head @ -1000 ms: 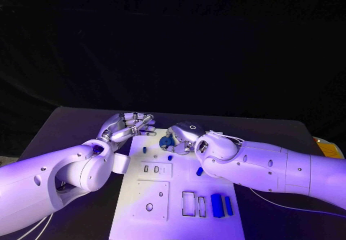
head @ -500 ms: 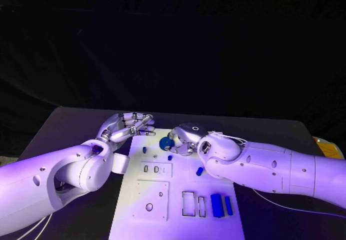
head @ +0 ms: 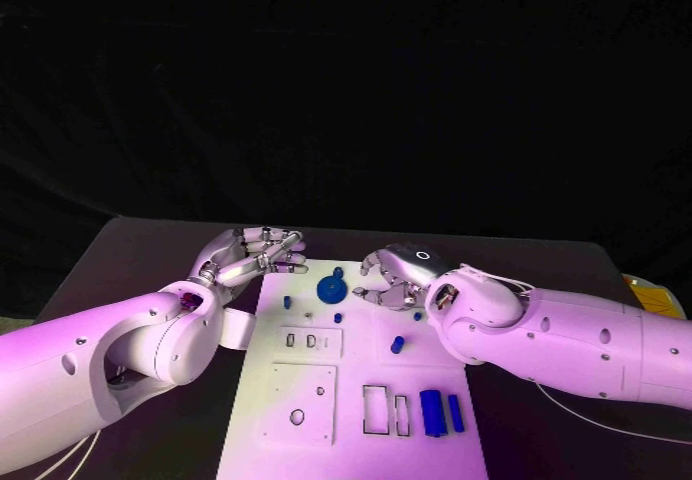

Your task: Assemble the parts on the task board

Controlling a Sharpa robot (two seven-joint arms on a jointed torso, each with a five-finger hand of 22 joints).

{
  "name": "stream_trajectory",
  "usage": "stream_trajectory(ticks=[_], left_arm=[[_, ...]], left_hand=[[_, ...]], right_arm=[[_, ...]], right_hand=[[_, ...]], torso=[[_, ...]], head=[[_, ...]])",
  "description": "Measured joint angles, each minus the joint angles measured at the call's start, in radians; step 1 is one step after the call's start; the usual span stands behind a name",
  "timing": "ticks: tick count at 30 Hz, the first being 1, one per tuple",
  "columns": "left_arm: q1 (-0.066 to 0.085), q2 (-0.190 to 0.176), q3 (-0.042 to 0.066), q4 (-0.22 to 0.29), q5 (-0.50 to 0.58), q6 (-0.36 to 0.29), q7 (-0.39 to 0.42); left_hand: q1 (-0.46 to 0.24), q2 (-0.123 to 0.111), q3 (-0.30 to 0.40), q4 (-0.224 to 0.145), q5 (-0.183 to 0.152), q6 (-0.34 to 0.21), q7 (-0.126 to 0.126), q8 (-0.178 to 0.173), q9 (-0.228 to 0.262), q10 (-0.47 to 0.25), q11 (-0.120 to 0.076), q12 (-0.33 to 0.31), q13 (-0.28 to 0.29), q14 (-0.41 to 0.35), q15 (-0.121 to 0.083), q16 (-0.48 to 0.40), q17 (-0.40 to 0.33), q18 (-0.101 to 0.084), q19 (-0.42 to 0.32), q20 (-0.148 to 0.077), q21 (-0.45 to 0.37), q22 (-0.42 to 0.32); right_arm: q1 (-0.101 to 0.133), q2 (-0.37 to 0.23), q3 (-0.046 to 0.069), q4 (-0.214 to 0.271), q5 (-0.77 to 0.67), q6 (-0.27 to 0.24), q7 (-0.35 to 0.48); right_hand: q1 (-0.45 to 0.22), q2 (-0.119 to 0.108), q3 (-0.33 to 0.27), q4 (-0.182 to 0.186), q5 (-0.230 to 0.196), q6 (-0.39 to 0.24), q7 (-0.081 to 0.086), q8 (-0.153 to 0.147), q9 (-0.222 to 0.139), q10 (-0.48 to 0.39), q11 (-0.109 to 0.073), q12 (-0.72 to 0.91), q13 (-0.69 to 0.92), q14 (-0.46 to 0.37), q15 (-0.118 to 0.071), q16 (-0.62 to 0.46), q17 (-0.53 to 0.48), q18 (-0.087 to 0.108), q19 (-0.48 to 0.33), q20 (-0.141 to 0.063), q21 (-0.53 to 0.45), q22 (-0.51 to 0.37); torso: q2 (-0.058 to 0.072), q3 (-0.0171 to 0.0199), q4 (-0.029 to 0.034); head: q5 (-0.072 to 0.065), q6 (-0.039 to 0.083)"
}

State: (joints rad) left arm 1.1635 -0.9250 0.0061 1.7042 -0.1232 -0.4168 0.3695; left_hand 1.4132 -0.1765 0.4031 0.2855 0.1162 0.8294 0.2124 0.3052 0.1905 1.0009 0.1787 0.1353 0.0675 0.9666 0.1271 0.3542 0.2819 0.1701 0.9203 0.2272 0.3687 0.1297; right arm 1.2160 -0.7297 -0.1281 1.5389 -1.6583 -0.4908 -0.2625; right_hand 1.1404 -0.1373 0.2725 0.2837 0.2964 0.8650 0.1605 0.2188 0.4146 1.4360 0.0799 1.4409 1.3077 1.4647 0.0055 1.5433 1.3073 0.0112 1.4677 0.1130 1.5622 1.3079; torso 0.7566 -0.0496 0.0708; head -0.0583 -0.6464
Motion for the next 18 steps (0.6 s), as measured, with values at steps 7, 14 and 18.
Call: stream_trajectory(ticks=[7,14,18], left_arm=[[0.000,-0.004,0.000,-0.004,0.000,0.000,0.000],[0.000,-0.004,0.000,-0.007,0.000,0.002,0.000],[0.000,-0.003,0.000,-0.009,0.000,0.007,0.000]], left_hand=[[0.000,0.000,0.000,0.000,0.000,0.000,0.000,0.000,0.000,0.000,0.000,-0.004,0.000,0.000,0.000,0.000,0.003,0.000,0.000,0.000,0.000,-0.001],[0.000,0.000,0.000,0.000,0.000,0.000,0.000,0.000,0.001,0.000,0.000,-0.004,0.000,0.000,0.000,0.000,0.004,0.000,0.000,0.000,0.000,-0.001],[0.000,0.000,0.000,0.000,0.000,0.000,0.000,0.000,0.002,0.000,0.000,-0.004,0.001,0.000,0.000,0.000,0.006,0.000,0.000,0.000,0.000,-0.001]], right_arm=[[0.037,-0.134,0.004,0.053,0.160,-0.022,0.112],[0.049,-0.239,0.004,0.021,0.368,0.016,0.261],[0.041,-0.276,0.004,-0.018,0.434,0.045,0.322]], right_hand=[[0.131,-0.031,0.038,-0.037,-0.055,0.011,0.004,-0.012,0.007,0.000,0.000,-0.007,0.000,0.000,0.000,0.000,0.000,0.000,0.000,0.000,-0.017,0.000],[0.200,-0.066,0.049,-0.088,-0.061,0.020,-0.003,-0.015,0.009,0.000,0.000,-0.007,0.000,0.000,0.000,0.004,0.000,-0.001,0.000,0.000,-0.017,0.000],[0.219,-0.075,0.052,-0.102,-0.061,0.023,-0.006,-0.022,0.009,-0.002,-0.002,-0.007,0.000,0.000,0.000,0.004,0.000,-0.001,0.000,0.000,-0.017,0.000]], torso=[[-0.003,0.0042,-0.0080],[-0.008,0.0092,-0.0174],[-0.009,0.0132,-0.0215]], head=[[-0.001,0.004],[-0.009,0.005],[-0.015,0.004]])
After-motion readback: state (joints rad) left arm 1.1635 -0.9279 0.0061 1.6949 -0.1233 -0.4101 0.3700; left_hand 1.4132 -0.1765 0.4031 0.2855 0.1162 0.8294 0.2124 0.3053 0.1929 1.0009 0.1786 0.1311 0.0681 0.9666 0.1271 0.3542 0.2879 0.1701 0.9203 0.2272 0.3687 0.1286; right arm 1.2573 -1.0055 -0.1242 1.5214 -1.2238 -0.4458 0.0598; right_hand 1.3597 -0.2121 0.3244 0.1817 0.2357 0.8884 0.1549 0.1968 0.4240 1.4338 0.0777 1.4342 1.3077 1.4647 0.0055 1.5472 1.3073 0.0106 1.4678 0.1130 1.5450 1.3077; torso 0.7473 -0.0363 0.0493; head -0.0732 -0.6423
